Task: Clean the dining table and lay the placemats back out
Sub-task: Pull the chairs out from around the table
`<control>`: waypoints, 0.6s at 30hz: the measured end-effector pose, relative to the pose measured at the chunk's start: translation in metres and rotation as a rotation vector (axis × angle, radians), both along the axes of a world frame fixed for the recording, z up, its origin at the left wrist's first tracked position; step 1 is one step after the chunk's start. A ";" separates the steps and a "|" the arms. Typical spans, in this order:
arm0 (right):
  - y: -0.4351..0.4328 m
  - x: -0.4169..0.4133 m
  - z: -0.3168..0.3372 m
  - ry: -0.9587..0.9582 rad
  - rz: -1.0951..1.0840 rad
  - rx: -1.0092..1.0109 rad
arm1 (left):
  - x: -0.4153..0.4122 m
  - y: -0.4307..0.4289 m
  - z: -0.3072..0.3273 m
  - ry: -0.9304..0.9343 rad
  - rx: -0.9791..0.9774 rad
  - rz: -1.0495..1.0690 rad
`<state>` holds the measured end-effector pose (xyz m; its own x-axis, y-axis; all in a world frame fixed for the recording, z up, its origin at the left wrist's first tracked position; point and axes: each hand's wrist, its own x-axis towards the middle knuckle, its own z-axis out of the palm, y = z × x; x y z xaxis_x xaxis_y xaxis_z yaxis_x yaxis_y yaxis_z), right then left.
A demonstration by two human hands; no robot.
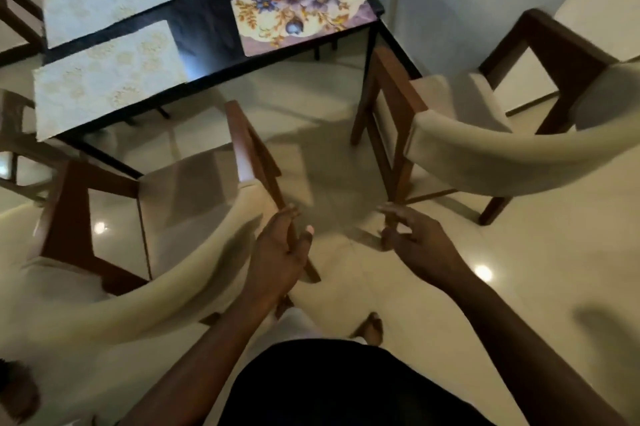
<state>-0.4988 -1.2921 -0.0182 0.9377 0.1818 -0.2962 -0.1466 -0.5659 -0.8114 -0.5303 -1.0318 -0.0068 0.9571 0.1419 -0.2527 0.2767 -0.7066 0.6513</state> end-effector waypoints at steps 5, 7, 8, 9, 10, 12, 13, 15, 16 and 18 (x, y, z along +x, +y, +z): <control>-0.092 0.021 0.006 -0.041 -0.130 -0.026 | 0.031 -0.074 -0.010 -0.025 -0.090 0.009; -0.113 0.031 0.011 -0.077 -0.155 -0.066 | 0.043 -0.089 -0.010 -0.027 -0.104 0.016; -0.130 0.040 0.011 -0.095 -0.176 -0.101 | 0.055 -0.102 -0.012 -0.017 -0.104 0.018; -0.146 0.049 0.010 -0.107 -0.203 -0.142 | 0.066 -0.114 -0.016 -0.014 -0.109 0.000; -0.152 0.052 0.012 -0.132 -0.219 -0.181 | 0.067 -0.116 -0.016 -0.013 -0.110 -0.017; -0.189 0.077 0.008 -0.189 -0.208 -0.280 | 0.091 -0.139 -0.025 0.020 -0.118 -0.037; -0.199 0.081 0.006 -0.221 -0.184 -0.351 | 0.092 -0.141 -0.025 0.036 -0.126 -0.033; -0.244 0.111 -0.001 -0.207 -0.165 -0.472 | 0.118 -0.167 -0.033 0.073 -0.159 -0.023; -0.254 0.114 -0.005 -0.187 -0.170 -0.532 | 0.119 -0.169 -0.032 0.089 -0.167 -0.016; -0.300 0.139 -0.011 -0.098 -0.205 -0.626 | 0.150 -0.200 -0.034 0.146 -0.200 0.001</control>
